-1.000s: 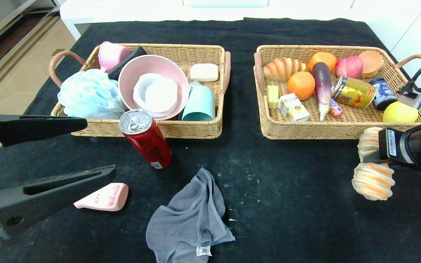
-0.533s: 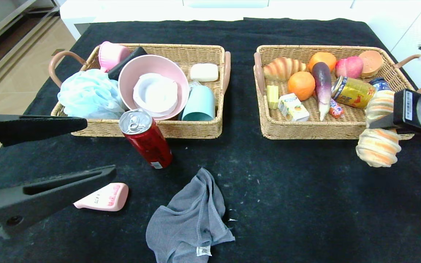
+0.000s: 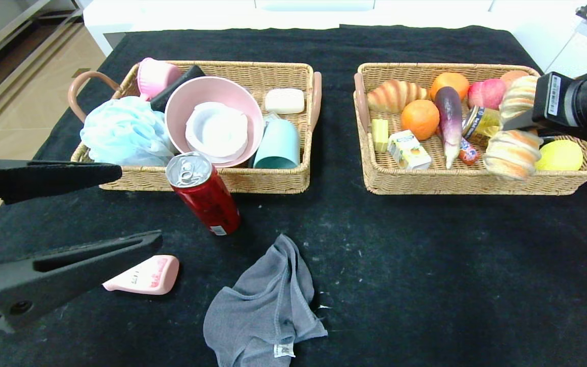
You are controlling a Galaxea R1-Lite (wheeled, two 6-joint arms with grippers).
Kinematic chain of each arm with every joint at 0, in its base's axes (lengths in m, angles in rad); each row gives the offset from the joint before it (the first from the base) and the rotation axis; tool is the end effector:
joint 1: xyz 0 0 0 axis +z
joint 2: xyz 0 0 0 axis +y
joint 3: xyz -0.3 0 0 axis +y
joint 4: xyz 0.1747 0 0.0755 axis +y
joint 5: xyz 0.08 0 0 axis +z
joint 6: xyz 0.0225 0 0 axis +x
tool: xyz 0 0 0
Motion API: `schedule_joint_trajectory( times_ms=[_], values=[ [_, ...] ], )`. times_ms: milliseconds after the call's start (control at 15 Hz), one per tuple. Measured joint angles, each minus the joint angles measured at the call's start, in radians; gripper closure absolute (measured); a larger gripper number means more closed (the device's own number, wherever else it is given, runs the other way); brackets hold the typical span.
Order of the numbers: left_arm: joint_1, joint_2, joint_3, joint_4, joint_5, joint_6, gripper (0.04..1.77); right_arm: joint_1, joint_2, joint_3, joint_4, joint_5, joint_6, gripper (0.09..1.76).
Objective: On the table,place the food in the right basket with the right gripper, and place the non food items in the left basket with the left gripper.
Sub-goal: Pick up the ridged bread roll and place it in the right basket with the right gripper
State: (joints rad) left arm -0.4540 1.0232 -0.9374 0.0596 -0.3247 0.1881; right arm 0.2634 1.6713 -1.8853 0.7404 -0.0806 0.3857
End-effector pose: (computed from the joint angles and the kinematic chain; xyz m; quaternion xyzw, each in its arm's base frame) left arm 0.1088 -0.0611 0.3017 0.0913 0.0366 -0.3837 0.9182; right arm 0.2644 0.0694 0.3579 0.1406 0.2685 0.0374 0.9522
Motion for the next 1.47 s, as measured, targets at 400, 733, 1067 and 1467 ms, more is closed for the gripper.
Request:
schedule_joint_trajectory(
  times_ms=[400,733,1067,1467],
  values=[
    [0.0,0.0,0.0,0.0,0.0,0.001,0.09,0.062,0.09,-0.082,-0.184,0.003,-0.019,1.49],
    [0.0,-0.002,0.0,0.0,0.0,0.001,0.09,0.109,0.168,-0.083,-0.379,0.001,-0.044,1.5],
    [0.0,-0.003,0.0,0.001,0.0,0.001,0.09,0.151,0.226,-0.082,-0.447,-0.001,-0.058,1.5],
    [0.0,-0.003,0.0,0.001,0.0,0.001,0.09,0.165,0.263,-0.081,-0.474,-0.008,-0.082,1.43]
  ],
)
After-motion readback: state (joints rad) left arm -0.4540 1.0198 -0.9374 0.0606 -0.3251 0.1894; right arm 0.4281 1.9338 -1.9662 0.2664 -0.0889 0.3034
